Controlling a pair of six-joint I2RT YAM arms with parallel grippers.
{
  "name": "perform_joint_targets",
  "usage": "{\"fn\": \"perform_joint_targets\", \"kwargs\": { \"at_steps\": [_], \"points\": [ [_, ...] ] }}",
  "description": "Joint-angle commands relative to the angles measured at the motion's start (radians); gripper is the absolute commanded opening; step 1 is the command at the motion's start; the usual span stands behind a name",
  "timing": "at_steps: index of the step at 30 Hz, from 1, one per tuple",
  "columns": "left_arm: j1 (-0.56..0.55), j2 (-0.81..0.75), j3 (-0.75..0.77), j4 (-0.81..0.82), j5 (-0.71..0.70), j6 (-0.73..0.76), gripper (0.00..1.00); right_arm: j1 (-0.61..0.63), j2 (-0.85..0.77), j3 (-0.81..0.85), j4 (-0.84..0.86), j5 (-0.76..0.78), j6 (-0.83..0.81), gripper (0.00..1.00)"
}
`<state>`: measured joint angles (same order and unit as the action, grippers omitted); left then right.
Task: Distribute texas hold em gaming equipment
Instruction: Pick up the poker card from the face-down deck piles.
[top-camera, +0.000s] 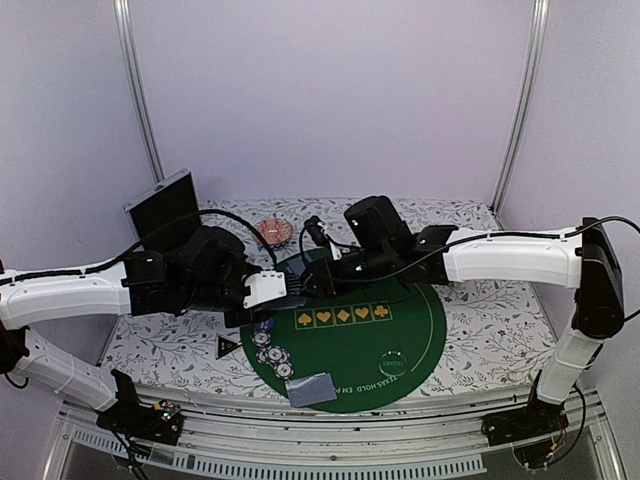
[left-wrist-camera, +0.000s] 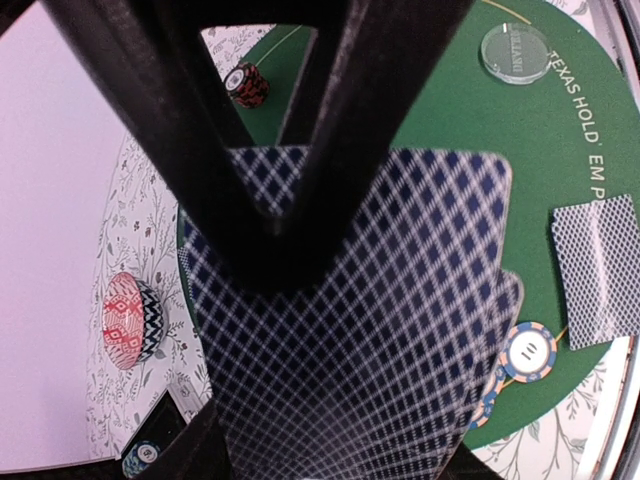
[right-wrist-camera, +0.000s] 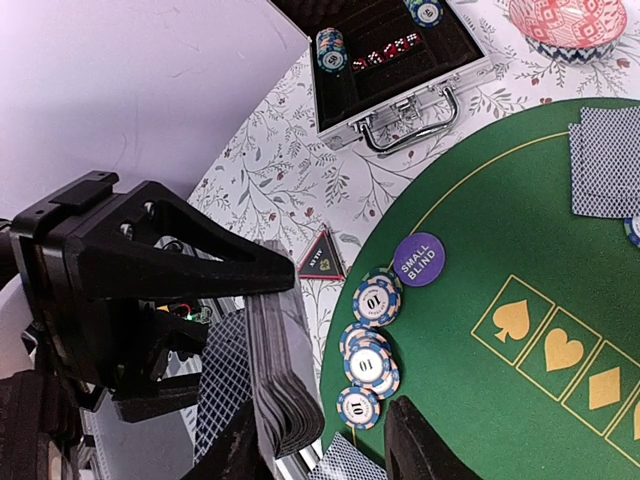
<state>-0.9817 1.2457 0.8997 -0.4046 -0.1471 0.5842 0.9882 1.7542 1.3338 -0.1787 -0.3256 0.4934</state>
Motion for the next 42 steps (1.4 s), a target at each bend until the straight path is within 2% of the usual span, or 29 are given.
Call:
{"fn": "perform_joint_targets", "kwargs": {
  "at_steps": [1, 6, 11, 25, 31, 42],
  "points": [
    [-0.004, 0.000, -0.010, 0.019, 0.003, 0.007, 0.51, -0.001, -0.039, -0.005, -0.041, 0.028, -0.007, 0.41],
    [-0.004, 0.003, -0.010, 0.018, 0.005, 0.008, 0.51, -0.001, -0.042, 0.013, -0.051, 0.018, -0.017, 0.36],
    [-0.004, 0.003, -0.009, 0.019, 0.007, 0.006, 0.51, 0.000, -0.060, 0.016, -0.065, 0.029, -0.021, 0.25],
    [-0.004, 0.003, -0.009, 0.019, 0.008, 0.006, 0.51, 0.000, -0.109, 0.011, -0.099, 0.043, -0.027, 0.08],
    [-0.004, 0.003, -0.008, 0.018, 0.009, 0.006, 0.51, -0.001, -0.137, 0.018, -0.127, 0.075, -0.037, 0.04],
    [-0.005, 0.004, -0.008, 0.017, 0.006, 0.008, 0.51, -0.017, -0.226, 0.015, -0.162, 0.124, -0.060, 0.03]
  ]
}}
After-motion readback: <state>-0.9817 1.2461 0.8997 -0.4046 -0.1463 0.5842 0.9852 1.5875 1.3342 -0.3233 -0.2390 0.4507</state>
